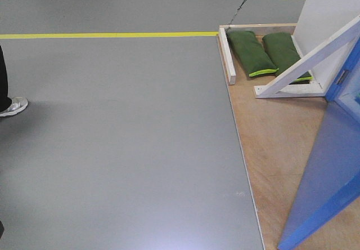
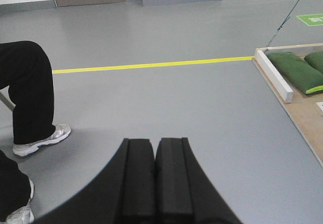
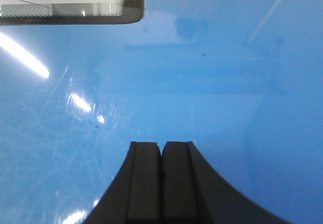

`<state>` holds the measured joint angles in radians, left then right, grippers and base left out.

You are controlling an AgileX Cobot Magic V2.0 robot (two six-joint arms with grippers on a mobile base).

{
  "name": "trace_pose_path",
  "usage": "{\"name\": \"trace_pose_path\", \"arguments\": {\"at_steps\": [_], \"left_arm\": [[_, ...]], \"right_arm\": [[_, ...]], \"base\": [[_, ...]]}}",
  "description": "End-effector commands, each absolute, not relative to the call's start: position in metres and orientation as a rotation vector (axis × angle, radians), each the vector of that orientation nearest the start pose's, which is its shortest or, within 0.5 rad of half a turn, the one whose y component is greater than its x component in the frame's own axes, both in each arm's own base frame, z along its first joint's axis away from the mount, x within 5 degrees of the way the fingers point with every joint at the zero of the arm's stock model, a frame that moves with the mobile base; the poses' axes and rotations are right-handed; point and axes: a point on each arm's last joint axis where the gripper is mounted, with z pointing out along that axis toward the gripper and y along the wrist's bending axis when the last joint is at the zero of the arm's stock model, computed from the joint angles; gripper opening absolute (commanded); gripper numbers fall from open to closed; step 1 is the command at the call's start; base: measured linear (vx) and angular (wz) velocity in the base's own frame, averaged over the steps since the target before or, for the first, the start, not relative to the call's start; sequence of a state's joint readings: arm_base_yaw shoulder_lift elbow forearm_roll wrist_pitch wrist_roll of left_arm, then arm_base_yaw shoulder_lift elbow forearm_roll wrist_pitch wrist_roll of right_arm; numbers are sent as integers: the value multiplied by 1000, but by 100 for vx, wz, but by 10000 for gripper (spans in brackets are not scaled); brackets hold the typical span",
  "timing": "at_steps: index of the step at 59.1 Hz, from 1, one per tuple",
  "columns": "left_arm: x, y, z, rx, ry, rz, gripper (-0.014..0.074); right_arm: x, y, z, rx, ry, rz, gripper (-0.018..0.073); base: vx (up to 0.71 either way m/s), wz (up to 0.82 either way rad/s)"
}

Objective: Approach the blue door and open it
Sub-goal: 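Push the blue door edge with the right gripper to swing it open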

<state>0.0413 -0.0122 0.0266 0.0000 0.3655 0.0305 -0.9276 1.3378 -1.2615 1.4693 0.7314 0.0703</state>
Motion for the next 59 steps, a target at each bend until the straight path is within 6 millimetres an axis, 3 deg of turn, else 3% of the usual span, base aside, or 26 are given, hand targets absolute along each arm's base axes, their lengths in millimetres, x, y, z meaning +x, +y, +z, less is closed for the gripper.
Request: {"name": "trace_pose_path", "arguments": {"at_steps": [1,18,35,41,59], "left_arm": [[54,2,178,-13,1775,50,70],[54,2,178,-13,1775,50,70],[54,2,178,-13,1775,50,70],[54,2,178,-13,1775,50,70],[54,2,178,-13,1775,50,70]], "right_arm": [[234,-161,450,1207,1133,1173,6],[269,-108,450,1149,1221,1247,6],[284,-57,449,1044,1376,1365,6],[286,-49,449,1027,1397,1387,6],[285,-48,449,1022,1405,1392,6]], "base": [[0,0],[0,0],[0,0],[0,0],[0,0]]}}
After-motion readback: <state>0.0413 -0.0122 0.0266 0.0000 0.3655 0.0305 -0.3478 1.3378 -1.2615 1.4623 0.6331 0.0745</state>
